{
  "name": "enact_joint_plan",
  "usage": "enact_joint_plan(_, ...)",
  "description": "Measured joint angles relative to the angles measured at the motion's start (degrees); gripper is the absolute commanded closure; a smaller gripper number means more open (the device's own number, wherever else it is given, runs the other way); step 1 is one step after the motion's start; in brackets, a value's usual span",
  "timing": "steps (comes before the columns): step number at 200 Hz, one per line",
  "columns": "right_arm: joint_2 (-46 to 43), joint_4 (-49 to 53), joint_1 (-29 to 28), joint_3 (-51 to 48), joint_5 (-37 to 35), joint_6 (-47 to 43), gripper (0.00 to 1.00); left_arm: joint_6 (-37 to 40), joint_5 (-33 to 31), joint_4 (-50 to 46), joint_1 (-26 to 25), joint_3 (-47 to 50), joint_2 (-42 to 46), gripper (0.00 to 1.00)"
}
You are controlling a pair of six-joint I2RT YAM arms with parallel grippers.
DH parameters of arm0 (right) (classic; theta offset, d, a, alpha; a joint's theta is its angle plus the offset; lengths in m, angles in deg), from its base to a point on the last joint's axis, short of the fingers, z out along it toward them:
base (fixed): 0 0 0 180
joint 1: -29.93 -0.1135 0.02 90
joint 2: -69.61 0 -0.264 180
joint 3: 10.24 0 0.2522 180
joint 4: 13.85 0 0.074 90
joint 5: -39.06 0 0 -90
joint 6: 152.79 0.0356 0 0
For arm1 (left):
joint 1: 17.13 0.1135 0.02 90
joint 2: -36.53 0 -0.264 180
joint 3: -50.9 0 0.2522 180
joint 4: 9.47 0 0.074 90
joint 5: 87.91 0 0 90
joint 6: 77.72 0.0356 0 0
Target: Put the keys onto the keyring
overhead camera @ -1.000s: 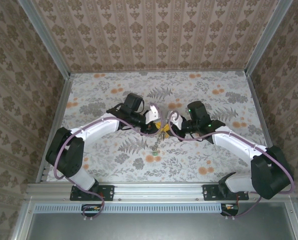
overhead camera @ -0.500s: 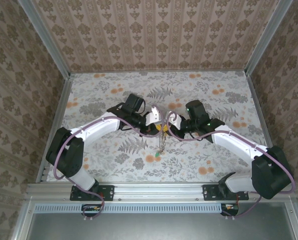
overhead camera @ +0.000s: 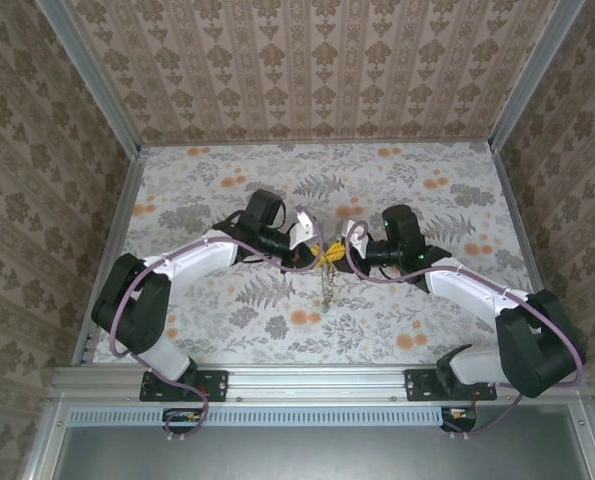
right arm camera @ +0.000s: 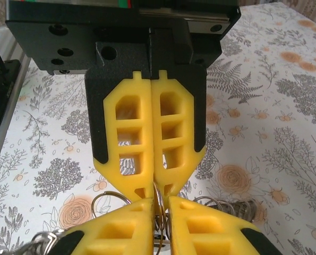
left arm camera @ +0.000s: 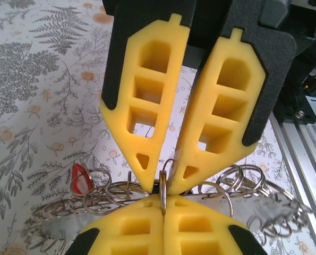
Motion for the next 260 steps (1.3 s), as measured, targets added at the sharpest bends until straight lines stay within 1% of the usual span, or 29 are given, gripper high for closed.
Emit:
enact_joint_plan(52, 0.7, -2.6, 2.4, -0.8, 4.3, 0.9, 0.81, -3.0, 1.7, 4.7, 0.1, 1.5, 0.0, 1.00)
enact_joint_plan(128, 1.8, -3.4, 4.0, -0.8, 7.4, 0.9, 0.78, -4.0, 2.6, 5.2, 0.0, 1.6, 0.0, 1.00)
enact_joint_plan(209, 1.9, 2.2, 4.2, 1.7, 8.0, -3.5, 0.78, -4.0, 3.2, 5.2, 0.0, 1.6, 0.3, 1.00)
enact_joint_plan(225, 1.9, 3.8, 4.2, 2.4, 8.0, -4.6, 0.81, -4.0, 3.2, 5.1, 0.0, 1.6, 0.4, 1.00)
enact_joint_plan(232, 1.9, 4.7, 4.2, 2.7, 8.0, -5.0, 0.86, -4.0, 3.2, 5.1, 0.0, 1.6, 0.4, 1.00)
enact_joint_plan(243, 1.9, 5.9, 4.2, 3.1, 8.3, -5.6, 0.90, -3.9, 3.1, 5.1, 0.0, 1.6, 0.5, 1.00)
enact_joint_plan(253, 1.9, 7.1, 4.2, 3.6, 8.4, -6.2, 1.00, -3.8, 3.0, 5.1, 0.0, 1.6, 0.5, 1.00)
enact_joint_plan(260, 1.9, 7.9, 4.2, 4.0, 8.4, -6.4, 1.00, -3.7, 2.8, 5.1, 0.0, 1.5, 0.5, 1.00)
